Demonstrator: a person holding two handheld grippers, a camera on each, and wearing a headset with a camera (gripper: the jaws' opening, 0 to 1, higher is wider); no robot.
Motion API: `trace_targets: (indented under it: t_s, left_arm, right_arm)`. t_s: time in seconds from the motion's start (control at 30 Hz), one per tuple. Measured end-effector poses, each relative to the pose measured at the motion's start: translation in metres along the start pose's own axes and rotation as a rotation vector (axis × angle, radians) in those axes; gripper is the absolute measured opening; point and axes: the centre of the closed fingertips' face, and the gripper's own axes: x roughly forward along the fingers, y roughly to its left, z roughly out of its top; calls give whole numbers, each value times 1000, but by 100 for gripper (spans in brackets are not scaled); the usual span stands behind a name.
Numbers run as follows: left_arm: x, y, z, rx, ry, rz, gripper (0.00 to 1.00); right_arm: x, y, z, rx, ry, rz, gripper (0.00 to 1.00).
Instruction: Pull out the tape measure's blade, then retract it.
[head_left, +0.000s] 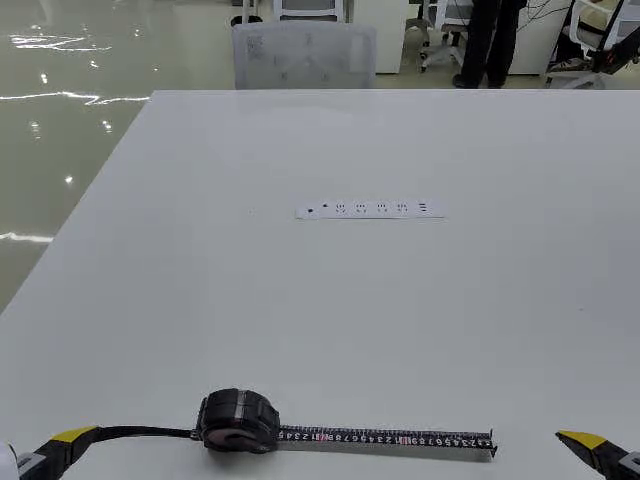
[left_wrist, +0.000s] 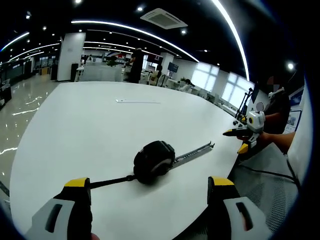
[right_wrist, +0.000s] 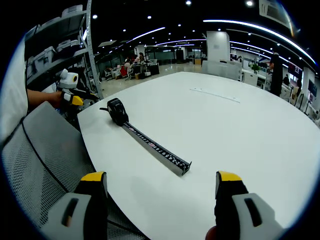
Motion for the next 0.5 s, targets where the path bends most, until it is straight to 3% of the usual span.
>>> trace_targets:
  t_s: [0.2,0.5]
  left_arm:
    - [8,-7,5,-7,6,-8,94]
    - [24,-27,16,-11,7,-48,93]
  right_arm:
    - [1,1,1,4,-5,4,90]
    - [2,1,2,11,-14,7,90]
